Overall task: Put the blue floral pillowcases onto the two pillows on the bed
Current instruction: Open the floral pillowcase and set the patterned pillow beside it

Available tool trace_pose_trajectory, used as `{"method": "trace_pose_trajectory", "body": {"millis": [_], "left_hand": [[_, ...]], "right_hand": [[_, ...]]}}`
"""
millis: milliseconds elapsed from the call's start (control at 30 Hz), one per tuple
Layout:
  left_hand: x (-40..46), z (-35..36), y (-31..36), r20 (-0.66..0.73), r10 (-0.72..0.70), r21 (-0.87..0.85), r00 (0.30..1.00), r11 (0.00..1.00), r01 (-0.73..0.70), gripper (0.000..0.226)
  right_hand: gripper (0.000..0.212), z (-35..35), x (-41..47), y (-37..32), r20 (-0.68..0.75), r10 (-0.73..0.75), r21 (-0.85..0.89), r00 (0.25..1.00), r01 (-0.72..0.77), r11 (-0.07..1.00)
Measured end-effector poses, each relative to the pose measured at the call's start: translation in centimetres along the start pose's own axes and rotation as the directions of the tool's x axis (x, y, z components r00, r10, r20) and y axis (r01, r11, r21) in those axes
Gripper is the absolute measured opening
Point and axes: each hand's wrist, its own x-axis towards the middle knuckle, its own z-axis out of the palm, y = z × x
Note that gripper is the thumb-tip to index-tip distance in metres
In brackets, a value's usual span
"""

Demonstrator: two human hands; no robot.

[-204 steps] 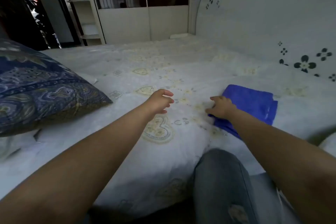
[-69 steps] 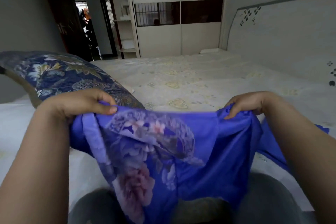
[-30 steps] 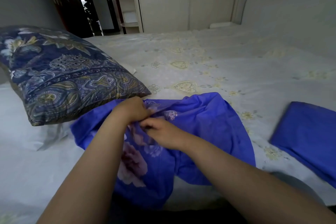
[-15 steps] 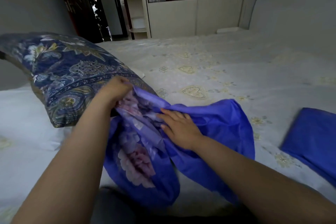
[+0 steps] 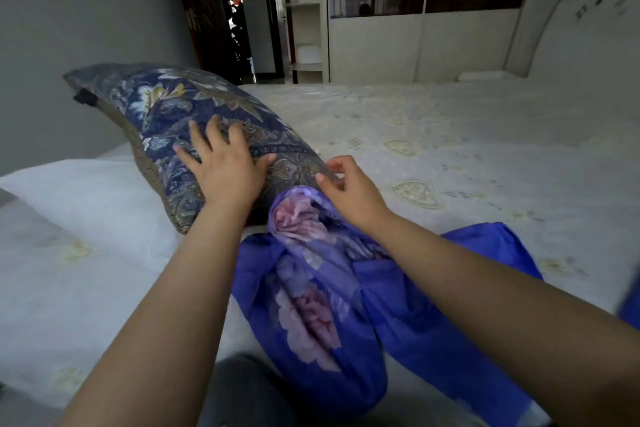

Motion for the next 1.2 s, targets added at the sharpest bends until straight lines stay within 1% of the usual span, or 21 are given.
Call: {"method": "trace_pose_trajectory", "body": {"millis": [33,100,167,267,333,433,467,500,533,567,600,633,700,733,800,933,1000,1033,1100,1167,1200], "left_hand": [[0.6,0.2,-1.6,0.099,-0.099,0.042,0.990,0.995,0.096,0.084],[0.8,0.9,-5.0,0.223,-0.256,0.079,0.941,0.967,0.244,0.109],[-0.2,1.6,-7.5,0.271,-0.345,0.019,0.899,0.935,0.353,0.120],[-1.8,2.2,-10.1,0.265,-0.464,-0.114,0.845,0.855,0.505,0.129],[-2.1,2.3,-11.0,0.278,-0.537,-0.188,0.796,0.783,0.593,0.133],[-1.6,2.8,-12.3,0.350,-0.605,-0.293,0.715,0.654,0.697,0.137],[-1.5,3.1,-12.6,0.392,-0.595,-0.348,0.702,0.610,0.712,0.136],[-1.4,3.3,-12.9,0.421,-0.568,-0.418,0.708,0.571,0.706,0.132],[-1.3,3.4,-12.9,0.427,-0.534,-0.492,0.730,0.540,0.683,0.124],[-1.3,3.3,-12.7,0.409,-0.504,-0.547,0.761,0.532,0.647,0.113],[-1.3,3.0,-12.2,0.372,-0.477,-0.571,0.796,0.558,0.602,0.101],[-1.2,2.7,-11.5,0.325,-0.450,-0.562,0.832,0.616,0.552,0.087],[-0.5,1.6,-9.6,0.211,-0.367,-0.522,0.906,0.741,0.422,0.067],[0.0,1.1,-8.4,0.152,-0.314,-0.529,0.937,0.775,0.345,0.061],[1.1,0.3,-5.6,0.057,-0.203,-0.561,0.978,0.803,0.199,0.050],[1.4,0.2,0.9,-0.108,0.024,-0.538,0.994,0.840,-0.078,0.034],[0.8,0.2,4.6,-0.125,0.111,-0.522,0.986,0.838,-0.161,0.034],[-0.3,-0.2,8.3,-0.126,0.176,-0.555,0.976,0.803,-0.216,0.034],[-1.3,-0.3,11.1,-0.133,0.258,-0.570,0.957,0.770,-0.287,0.036],[-1.4,-0.2,12.7,-0.144,0.274,-0.587,0.951,0.750,-0.305,0.035],[-1.3,-0.2,12.9,-0.152,0.281,-0.594,0.948,0.740,-0.314,0.034]], "right_hand": [[0.046,0.7,1.4,-0.5,0.030,0.082,0.075,0.996,-0.084,0.994],[0.059,1.9,3.4,-1.4,0.092,0.183,0.148,0.979,-0.195,0.970],[0.068,2.8,5.2,-1.1,0.134,0.229,0.074,0.964,-0.240,0.968],[0.082,3.6,7.2,0.0,0.173,0.305,-0.095,0.936,-0.293,0.951],[0.096,3.7,7.9,0.2,0.182,0.399,-0.101,0.899,-0.387,0.917],[0.113,4.6,8.7,0.3,0.230,0.551,0.051,0.802,-0.576,0.816],[0.114,5.0,9.0,0.3,0.281,0.574,0.158,0.769,-0.627,0.763],[0.105,5.6,9.0,0.1,0.336,0.572,0.267,0.748,-0.658,0.704],[0.084,6.2,8.9,-0.2,0.349,0.558,0.373,0.752,-0.658,0.654],[0.062,6.7,9.0,-0.6,0.300,0.538,0.472,0.788,-0.612,0.634],[0.041,6.7,8.9,-1.5,0.214,0.519,0.517,0.828,-0.546,0.659],[0.027,6.3,8.9,-2.4,0.136,0.479,0.556,0.867,-0.467,0.688],[0.027,4.3,9.2,-4.2,0.002,0.353,0.633,0.936,-0.274,0.724],[0.030,2.9,9.1,-4.9,-0.068,0.278,0.635,0.958,-0.173,0.753],[0.035,-0.2,8.5,-5.7,-0.207,0.170,0.583,0.963,-0.018,0.812],[0.039,-7.5,4.2,-5.6,-0.409,0.010,0.448,0.912,0.191,0.873],[0.036,-10.7,0.9,-4.4,-0.494,-0.068,0.327,0.867,0.257,0.909],[0.032,-13.7,-2.1,-3.6,-0.568,-0.119,0.190,0.815,0.270,0.944],[0.024,-15.4,-5.7,-2.6,-0.647,-0.265,-0.061,0.715,0.298,0.953],[0.019,-15.7,-8.5,-2.1,-0.640,-0.393,-0.237,0.660,0.316,0.918],[0.019,-15.4,-9.5,-2.4,-0.616,-0.444,-0.287,0.651,0.340,0.896]]}}
